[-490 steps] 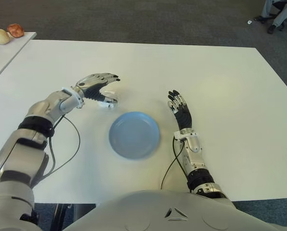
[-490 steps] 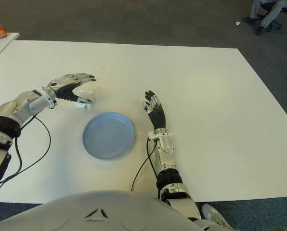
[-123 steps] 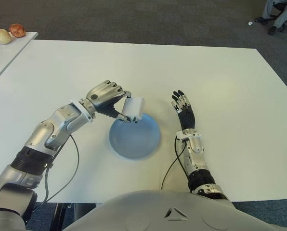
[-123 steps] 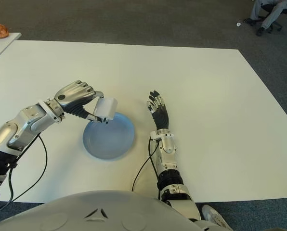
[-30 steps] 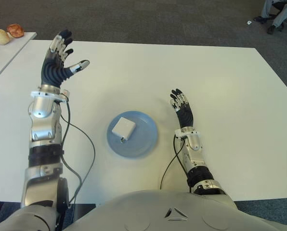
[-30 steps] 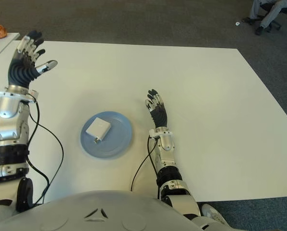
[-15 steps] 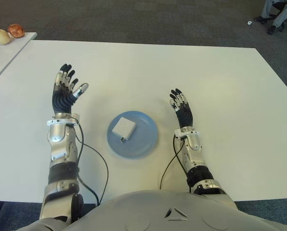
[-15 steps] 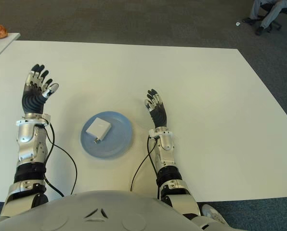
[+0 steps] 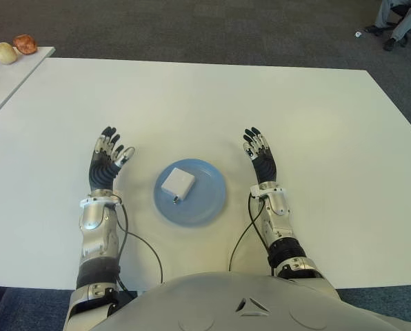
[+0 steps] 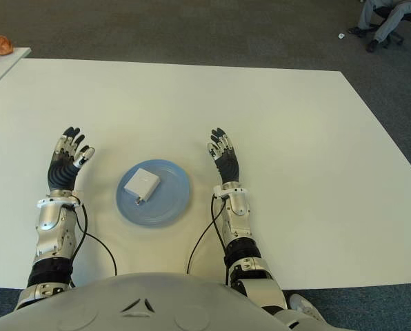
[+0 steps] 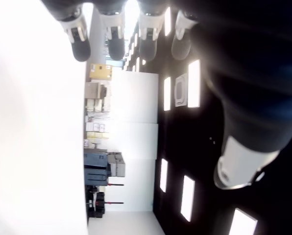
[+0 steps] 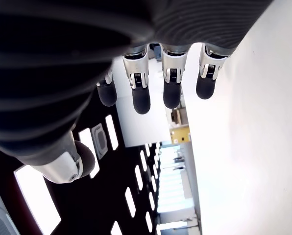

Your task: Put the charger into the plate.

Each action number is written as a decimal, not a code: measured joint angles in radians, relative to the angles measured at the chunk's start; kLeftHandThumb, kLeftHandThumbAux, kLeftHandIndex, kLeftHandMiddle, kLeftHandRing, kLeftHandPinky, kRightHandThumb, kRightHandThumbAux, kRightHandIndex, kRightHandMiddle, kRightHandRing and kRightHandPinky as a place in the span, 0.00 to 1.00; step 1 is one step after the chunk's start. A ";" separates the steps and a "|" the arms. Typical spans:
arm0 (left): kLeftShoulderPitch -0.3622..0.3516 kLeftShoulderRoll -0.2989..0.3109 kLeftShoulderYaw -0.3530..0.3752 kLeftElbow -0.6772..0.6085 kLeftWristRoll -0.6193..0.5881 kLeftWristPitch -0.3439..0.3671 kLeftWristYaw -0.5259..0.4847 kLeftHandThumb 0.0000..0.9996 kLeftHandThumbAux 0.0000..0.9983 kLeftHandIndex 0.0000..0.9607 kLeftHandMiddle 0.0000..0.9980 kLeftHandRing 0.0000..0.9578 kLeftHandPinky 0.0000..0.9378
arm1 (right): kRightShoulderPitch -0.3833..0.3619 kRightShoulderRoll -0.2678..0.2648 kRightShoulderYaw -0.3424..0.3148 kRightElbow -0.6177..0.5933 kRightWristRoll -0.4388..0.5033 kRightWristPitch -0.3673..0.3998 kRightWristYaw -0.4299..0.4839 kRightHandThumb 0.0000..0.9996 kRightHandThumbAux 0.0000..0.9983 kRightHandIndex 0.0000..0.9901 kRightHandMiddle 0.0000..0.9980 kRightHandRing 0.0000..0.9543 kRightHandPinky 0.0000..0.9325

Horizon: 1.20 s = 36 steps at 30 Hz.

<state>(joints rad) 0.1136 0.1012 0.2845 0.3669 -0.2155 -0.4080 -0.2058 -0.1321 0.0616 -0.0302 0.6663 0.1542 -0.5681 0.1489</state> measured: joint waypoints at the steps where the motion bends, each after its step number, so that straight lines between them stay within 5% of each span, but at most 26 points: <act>1: 0.007 0.000 -0.006 0.003 -0.001 0.006 -0.007 0.00 0.70 0.00 0.00 0.00 0.00 | 0.000 0.000 -0.001 0.000 0.000 0.000 0.002 0.00 0.62 0.10 0.15 0.10 0.07; 16: 0.042 0.010 -0.087 -0.034 0.060 0.008 -0.025 0.00 0.67 0.00 0.00 0.00 0.00 | 0.000 0.000 -0.006 -0.001 0.007 0.004 0.019 0.00 0.62 0.10 0.15 0.10 0.07; 36: 0.036 0.058 -0.145 0.062 0.147 -0.105 -0.024 0.00 0.64 0.00 0.00 0.00 0.00 | 0.011 0.000 -0.018 -0.017 0.010 0.015 0.042 0.00 0.63 0.10 0.15 0.10 0.07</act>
<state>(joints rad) 0.1499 0.1595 0.1398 0.4288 -0.0685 -0.5129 -0.2298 -0.1206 0.0611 -0.0480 0.6493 0.1642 -0.5531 0.1911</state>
